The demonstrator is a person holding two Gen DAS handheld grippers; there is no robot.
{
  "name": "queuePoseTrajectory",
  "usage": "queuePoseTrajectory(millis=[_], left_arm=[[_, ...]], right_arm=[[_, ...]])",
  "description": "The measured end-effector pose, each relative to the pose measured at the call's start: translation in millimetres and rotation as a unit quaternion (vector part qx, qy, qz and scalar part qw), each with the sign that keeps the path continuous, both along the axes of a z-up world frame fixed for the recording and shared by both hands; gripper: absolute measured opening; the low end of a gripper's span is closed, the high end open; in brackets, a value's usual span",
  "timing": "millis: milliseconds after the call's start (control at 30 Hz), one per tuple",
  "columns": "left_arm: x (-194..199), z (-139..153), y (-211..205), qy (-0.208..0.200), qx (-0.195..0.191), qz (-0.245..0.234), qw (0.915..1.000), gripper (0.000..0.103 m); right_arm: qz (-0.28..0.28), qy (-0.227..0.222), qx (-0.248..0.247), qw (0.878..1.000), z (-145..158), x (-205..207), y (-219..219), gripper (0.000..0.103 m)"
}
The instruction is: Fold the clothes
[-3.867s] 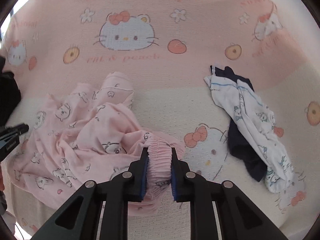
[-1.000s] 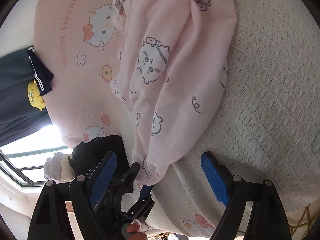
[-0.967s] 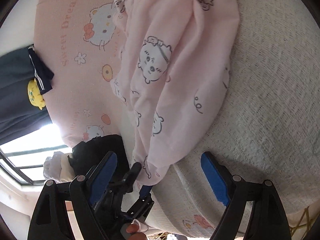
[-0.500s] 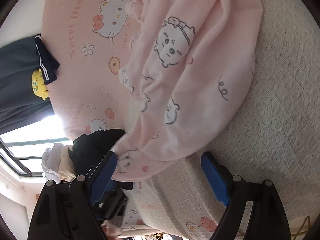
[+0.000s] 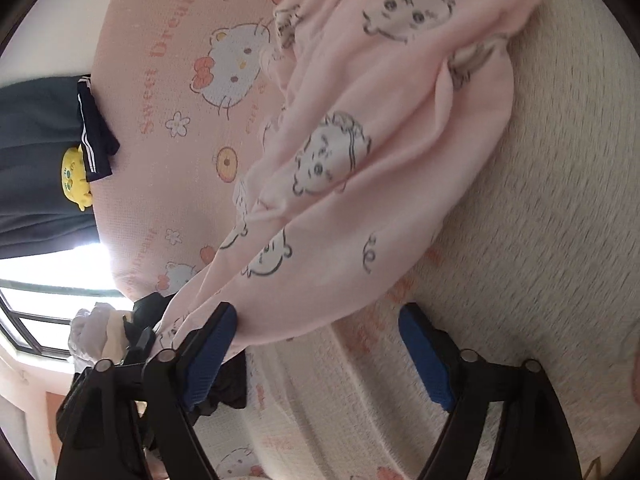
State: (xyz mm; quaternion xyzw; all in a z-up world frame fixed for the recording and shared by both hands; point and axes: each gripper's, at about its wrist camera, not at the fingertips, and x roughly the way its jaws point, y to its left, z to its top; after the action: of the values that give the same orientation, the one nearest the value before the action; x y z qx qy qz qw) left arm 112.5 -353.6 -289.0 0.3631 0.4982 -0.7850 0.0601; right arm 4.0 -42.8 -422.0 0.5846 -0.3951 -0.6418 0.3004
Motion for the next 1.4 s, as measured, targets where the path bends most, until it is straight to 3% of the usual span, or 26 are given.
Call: queuePoseTrajectory(millis=[67, 133, 200, 267, 400, 500, 600, 633, 667, 767, 933, 1067, 1200, 1267, 1400], left_arm=[[0, 0, -2, 0.002, 0.002, -0.004, 1.0, 0.01], [0, -1, -2, -0.004, -0.001, -0.004, 1.0, 0.01], [-1, -3, -1, -0.008, -0.007, -0.009, 0.9999, 0.01], [-1, -4, 1, -0.016, -0.024, -0.014, 0.9995, 0.01], [0, -7, 4, -0.059, -0.104, -0.002, 0.9928, 0.01], [-3, -20, 2, -0.1, -0.117, -0.017, 0.9879, 0.011], [-4, -30, 4, -0.135, -0.139, -0.042, 0.9802, 0.023], [-4, -32, 6, -0.144, -0.155, -0.051, 0.9761, 0.034], [-5, -31, 11, -0.148, -0.185, -0.058, 0.9698, 0.04], [-6, -27, 28, -0.153, -0.274, -0.097, 0.9446, 0.04], [-4, -27, 46, -0.14, -0.308, -0.156, 0.9281, 0.04], [-1, -26, 66, -0.136, -0.377, -0.191, 0.8961, 0.04], [7, -31, 77, -0.125, -0.408, -0.223, 0.8765, 0.04], [9, -35, 81, -0.122, -0.408, -0.231, 0.8746, 0.04], [7, -48, 89, -0.136, -0.402, -0.249, 0.8705, 0.04]], right_arm=[[-0.003, 0.004, 0.005, 1.0, 0, -3, 0, 0.064], [-0.005, 0.009, 0.009, 1.0, 0, -6, 0, 0.052], [-0.004, 0.026, 0.009, 1.0, 3, -7, 0, 0.026], [-0.005, 0.052, 0.009, 0.999, 11, -6, 0, 0.007], [0.009, 0.121, 0.003, 0.993, 40, -8, -3, 0.006], [0.025, 0.155, 0.024, 0.987, 55, -10, -2, 0.006], [0.038, 0.157, 0.045, 0.986, 61, -16, -7, 0.006], [0.038, 0.155, 0.044, 0.986, 62, -19, -8, 0.006], [0.038, 0.152, 0.042, 0.987, 63, -23, -8, 0.006], [0.053, 0.144, 0.06, 0.986, 67, -31, -10, 0.006], [0.106, 0.126, 0.135, 0.977, 76, -43, -31, 0.006], [0.153, 0.12, 0.149, 0.97, 84, -50, -40, 0.006], [0.219, 0.155, 0.199, 0.942, 94, -50, -58, 0.006], [0.26, 0.172, 0.216, 0.925, 95, -48, -66, 0.006], [0.304, 0.205, 0.201, 0.908, 91, -45, -67, 0.006]])
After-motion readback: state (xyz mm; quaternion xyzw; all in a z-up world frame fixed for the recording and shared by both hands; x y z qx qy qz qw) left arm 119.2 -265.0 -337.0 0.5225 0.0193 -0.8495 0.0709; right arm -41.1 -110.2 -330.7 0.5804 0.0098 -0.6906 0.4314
